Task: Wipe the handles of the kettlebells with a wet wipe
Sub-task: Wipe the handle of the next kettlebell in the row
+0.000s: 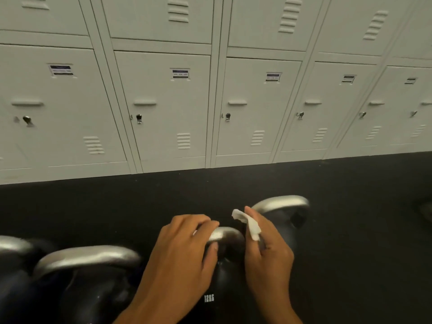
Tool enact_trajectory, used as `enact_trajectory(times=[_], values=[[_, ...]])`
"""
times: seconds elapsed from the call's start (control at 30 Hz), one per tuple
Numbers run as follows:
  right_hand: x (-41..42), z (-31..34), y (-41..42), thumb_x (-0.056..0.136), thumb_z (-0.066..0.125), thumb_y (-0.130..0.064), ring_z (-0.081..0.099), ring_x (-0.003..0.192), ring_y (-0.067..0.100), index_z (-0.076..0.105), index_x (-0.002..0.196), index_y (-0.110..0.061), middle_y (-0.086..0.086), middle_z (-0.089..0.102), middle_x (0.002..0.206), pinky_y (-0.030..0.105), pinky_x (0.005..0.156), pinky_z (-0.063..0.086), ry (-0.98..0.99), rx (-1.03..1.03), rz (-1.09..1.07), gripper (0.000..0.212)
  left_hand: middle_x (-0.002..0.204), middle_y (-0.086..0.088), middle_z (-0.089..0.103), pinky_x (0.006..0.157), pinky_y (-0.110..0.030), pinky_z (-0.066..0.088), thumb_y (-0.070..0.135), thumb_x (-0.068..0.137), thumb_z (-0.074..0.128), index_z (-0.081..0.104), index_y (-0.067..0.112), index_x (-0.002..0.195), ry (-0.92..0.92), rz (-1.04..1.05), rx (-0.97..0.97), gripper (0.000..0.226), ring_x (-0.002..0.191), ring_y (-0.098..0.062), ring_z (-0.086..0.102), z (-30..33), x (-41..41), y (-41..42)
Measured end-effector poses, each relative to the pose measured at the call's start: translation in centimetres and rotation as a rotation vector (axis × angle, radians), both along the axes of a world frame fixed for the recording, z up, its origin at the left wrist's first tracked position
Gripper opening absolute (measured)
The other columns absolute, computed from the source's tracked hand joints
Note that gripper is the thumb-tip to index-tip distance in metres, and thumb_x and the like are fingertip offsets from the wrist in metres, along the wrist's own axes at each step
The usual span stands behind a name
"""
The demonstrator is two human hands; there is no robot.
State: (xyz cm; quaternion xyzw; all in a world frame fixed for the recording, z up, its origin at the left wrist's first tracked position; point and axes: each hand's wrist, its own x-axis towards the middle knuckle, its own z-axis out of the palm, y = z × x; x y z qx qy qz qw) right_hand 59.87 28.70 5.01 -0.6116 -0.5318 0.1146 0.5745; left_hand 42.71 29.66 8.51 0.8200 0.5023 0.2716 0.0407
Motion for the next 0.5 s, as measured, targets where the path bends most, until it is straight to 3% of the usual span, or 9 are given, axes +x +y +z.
enact_trajectory(times=[0.1, 0.23, 0.4, 0.5], values=[[-0.4, -3.1, -0.5, 0.097, 0.066, 0.002, 0.059, 0.122, -0.013, 0.064, 0.121, -0.052, -0.032, 0.069, 0.123, 0.007, 0.104, 0.043, 0.067, -0.096, 0.023, 0.059, 0.123, 0.01, 0.065, 0.087, -0.037, 0.054, 0.041, 0.086, 0.051, 0.072, 0.027, 0.117, 0.013, -0.014, 0.067, 0.04, 0.115, -0.014, 0.057, -1.4, -0.7, -0.9], [-1.4, -5.2, -1.3, 0.094, 0.062, 0.013, 0.053, 0.137, -0.004, 0.061, 0.134, -0.044, -0.025, 0.063, 0.14, 0.02, 0.115, 0.041, 0.09, -0.1, 0.072, 0.069, 0.128, 0.005, 0.065, 0.088, -0.047, 0.057, 0.04, 0.084, 0.051, 0.074, 0.023, 0.118, 0.038, 0.015, 0.098, 0.044, 0.123, -0.019, 0.053, -1.9, -1.7, -1.1], [-0.7, -5.0, -0.7, 0.103, 0.057, -0.018, 0.042, 0.142, -0.009, 0.054, 0.144, -0.043, -0.031, 0.054, 0.148, 0.033, 0.123, 0.037, 0.224, -0.267, 0.205, 0.048, 0.132, 0.002, 0.064, 0.091, -0.049, 0.056, 0.042, 0.085, 0.05, 0.073, 0.023, 0.124, 0.052, 0.042, 0.095, 0.049, 0.126, -0.021, 0.054, -2.3, -1.8, -0.4], [-0.6, -5.4, -0.9, 0.095, 0.05, -0.035, 0.033, 0.147, -0.011, 0.041, 0.155, -0.04, -0.035, 0.043, 0.154, 0.038, 0.127, 0.03, 0.287, -0.323, 0.28, 0.061, 0.132, 0.001, 0.066, 0.091, -0.051, 0.058, 0.043, 0.084, 0.049, 0.073, 0.023, 0.124, 0.102, 0.026, 0.068, 0.051, 0.124, -0.023, 0.059, -2.6, -1.4, -0.4]])
